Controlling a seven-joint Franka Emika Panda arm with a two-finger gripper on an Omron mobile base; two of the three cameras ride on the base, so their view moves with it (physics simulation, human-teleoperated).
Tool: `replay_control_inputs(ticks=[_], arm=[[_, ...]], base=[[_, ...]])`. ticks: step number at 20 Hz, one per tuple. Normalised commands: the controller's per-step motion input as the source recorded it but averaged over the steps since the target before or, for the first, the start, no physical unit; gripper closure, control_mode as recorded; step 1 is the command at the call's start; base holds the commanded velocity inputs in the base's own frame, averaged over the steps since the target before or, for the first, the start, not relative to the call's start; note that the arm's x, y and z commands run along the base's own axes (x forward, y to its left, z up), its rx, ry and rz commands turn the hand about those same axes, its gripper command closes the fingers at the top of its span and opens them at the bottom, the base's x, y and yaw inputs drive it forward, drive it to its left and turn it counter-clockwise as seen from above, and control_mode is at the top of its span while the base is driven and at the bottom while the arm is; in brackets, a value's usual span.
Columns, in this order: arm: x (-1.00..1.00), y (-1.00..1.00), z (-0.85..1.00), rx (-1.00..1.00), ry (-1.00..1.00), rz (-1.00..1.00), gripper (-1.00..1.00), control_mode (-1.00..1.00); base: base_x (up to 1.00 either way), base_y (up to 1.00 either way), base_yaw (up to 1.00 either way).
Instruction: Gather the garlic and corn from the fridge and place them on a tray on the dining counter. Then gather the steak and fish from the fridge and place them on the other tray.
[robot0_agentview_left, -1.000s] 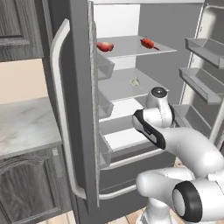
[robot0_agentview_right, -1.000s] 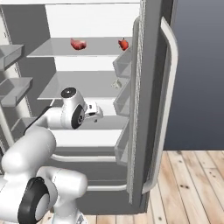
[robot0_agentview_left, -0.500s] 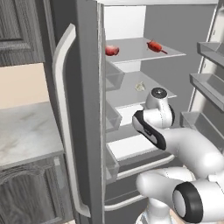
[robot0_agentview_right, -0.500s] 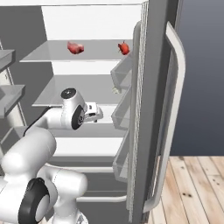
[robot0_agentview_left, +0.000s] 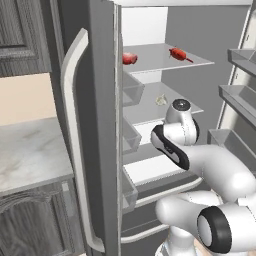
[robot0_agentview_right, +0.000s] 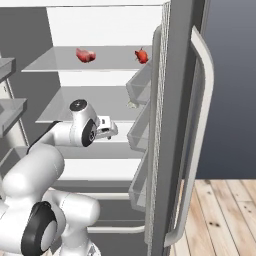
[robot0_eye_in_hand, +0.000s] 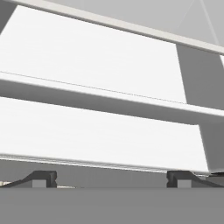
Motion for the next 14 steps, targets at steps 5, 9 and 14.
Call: replay_control_inputs(ticks=[5,9,14], arm=[[0.0,0.0,0.0,0.0,0.0,0.0,-1.0,1.0],[0.0,0.0,0.0,0.0,0.0,0.0,-1.0,1.0],[0.0,0.0,0.0,0.0,0.0,0.0,-1.0,-1.0]], base=[[0.0,0.0,0.0],[0.0,0.0,0.0],[0.0,0.0,0.0]])
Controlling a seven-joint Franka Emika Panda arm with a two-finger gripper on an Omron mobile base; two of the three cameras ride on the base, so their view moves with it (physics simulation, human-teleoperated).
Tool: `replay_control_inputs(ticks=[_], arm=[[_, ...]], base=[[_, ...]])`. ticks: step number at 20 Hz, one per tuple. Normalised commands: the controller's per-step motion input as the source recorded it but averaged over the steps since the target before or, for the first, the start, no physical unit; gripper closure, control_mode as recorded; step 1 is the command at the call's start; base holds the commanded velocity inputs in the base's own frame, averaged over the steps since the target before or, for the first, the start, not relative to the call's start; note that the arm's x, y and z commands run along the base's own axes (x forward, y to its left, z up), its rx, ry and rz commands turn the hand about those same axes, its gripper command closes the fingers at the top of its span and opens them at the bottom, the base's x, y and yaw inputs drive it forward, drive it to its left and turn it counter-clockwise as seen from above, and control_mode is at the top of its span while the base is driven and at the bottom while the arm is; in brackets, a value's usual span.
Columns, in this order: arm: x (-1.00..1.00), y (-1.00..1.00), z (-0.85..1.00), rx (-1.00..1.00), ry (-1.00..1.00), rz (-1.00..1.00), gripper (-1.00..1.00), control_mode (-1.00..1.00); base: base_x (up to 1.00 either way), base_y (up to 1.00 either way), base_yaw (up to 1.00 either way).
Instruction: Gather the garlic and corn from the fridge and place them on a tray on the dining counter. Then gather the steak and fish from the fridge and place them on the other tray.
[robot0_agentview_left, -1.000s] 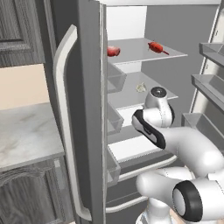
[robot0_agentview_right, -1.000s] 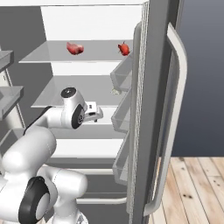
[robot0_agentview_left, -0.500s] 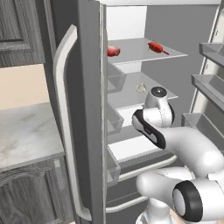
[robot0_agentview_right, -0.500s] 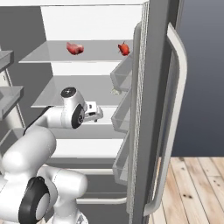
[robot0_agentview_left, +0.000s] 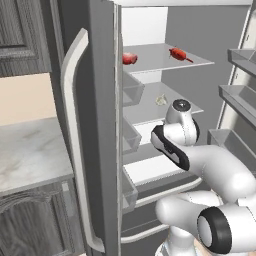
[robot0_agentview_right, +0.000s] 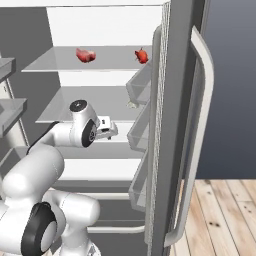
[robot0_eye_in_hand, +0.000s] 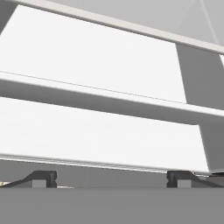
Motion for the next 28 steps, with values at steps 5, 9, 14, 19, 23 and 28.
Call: replay_control_inputs(ticks=[5,9,14,19,23,28], arm=[[0.0,0.0,0.0,0.0,0.0,0.0,-1.0,-1.0],[0.0,0.0,0.0,0.0,0.0,0.0,-1.0,-1.0],[-0.2,-0.04,-0.07,0.0,0.0,0.0,-1.0,-1.0],[-0.02,-0.06,0.04,0.02,-0.14,-0.17,-1.0,-1.0],[0.06,-0.09,0.29,0.05,-0.12,-0.18,-1.0,-1.0],[0.19,0.0,0.64,0.01,-0.04,-0.09,-1.0,-1.0]], base=[[0.0,0.0,0.0],[0.0,0.0,0.0],[0.0,0.0,0.0],[0.0,0.0,0.0],[0.0,0.0,0.0],[0.0,0.0,0.0]])
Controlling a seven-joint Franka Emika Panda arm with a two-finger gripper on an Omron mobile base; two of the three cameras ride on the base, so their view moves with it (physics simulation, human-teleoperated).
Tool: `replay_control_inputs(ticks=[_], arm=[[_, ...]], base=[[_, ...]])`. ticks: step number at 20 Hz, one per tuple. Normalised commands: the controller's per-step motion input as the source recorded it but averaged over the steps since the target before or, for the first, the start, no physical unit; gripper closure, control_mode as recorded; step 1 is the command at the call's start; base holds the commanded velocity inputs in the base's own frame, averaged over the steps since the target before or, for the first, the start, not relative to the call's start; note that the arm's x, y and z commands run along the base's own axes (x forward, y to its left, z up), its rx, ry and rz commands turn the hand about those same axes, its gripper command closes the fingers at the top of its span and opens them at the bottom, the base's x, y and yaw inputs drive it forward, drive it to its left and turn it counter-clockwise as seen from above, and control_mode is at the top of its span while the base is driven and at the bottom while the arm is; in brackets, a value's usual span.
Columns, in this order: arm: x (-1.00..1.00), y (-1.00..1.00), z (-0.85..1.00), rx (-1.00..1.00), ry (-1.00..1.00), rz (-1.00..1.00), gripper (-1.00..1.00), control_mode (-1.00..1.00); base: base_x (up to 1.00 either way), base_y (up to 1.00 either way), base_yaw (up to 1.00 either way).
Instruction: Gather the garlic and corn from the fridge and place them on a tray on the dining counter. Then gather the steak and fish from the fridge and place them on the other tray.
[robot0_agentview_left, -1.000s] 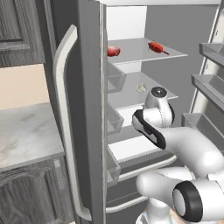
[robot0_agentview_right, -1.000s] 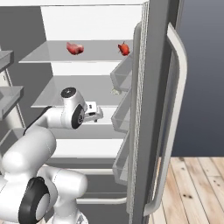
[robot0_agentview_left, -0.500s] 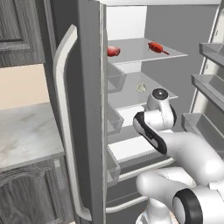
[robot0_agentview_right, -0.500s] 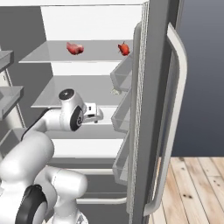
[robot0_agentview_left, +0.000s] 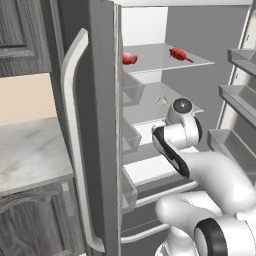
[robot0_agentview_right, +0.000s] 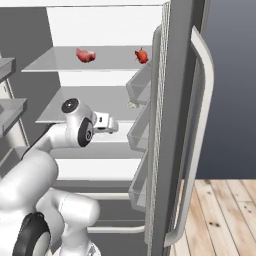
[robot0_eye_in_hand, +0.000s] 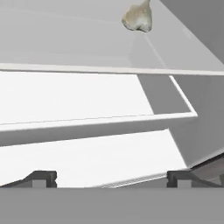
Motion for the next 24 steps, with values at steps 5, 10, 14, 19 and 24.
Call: replay_control_inputs(ticks=[5,10,14,19,24], arm=[[0.0,-0.19,0.49,0.01,-0.05,-0.01,-1.0,-1.0],[0.03,-0.47,0.23,0.05,-0.1,0.0,-1.0,-1.0],[0.54,-0.02,0.2,0.05,-0.09,-0.01,-1.0,-1.0],[0.64,0.0,0.1,0.06,-0.05,0.0,-1.0,-1.0],[0.45,0.0,0.0,0.02,0.0,0.0,-1.0,-1.0]], base=[[0.0,0.0,0.0],[0.0,0.0,0.0],[0.0,0.0,0.0],[0.0,0.0,0.0],[0.0,0.0,0.0]])
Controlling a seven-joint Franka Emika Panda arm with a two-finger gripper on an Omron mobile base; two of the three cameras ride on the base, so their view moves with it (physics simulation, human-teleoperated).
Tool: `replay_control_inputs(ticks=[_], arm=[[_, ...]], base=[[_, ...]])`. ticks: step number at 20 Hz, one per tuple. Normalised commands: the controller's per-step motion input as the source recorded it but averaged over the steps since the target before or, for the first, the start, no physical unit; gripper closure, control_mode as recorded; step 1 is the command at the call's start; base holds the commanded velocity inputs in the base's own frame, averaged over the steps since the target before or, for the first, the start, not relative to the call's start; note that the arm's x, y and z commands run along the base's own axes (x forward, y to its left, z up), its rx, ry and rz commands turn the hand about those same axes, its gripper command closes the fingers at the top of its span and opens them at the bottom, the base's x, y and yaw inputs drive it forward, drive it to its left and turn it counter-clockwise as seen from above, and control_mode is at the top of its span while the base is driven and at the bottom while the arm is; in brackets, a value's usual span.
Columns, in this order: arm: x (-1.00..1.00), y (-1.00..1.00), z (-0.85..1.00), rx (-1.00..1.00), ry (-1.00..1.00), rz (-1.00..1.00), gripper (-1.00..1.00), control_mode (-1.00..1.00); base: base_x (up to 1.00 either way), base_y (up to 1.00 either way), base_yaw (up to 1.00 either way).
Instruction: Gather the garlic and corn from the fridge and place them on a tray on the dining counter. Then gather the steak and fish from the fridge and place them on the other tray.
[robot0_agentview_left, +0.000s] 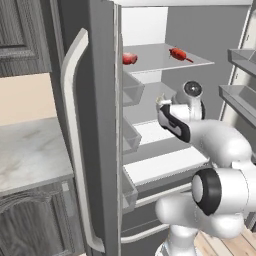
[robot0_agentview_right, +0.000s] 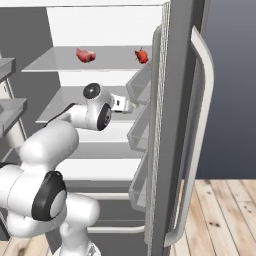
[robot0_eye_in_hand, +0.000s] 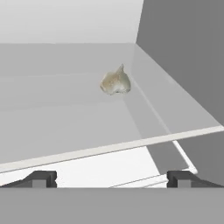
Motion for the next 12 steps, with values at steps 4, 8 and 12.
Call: replay_control_inputs(ticks=[4,8,12], arm=[[0.33,0.0,0.0,0.0,-0.01,0.0,-1.0,-1.0],[0.39,-0.11,-0.01,0.0,0.0,0.0,-1.0,-1.0],[0.32,-0.16,-0.1,0.01,0.0,0.0,-1.0,-1.0]], base=[[0.0,0.0,0.0],[0.0,0.0,0.0],[0.0,0.0,0.0]])
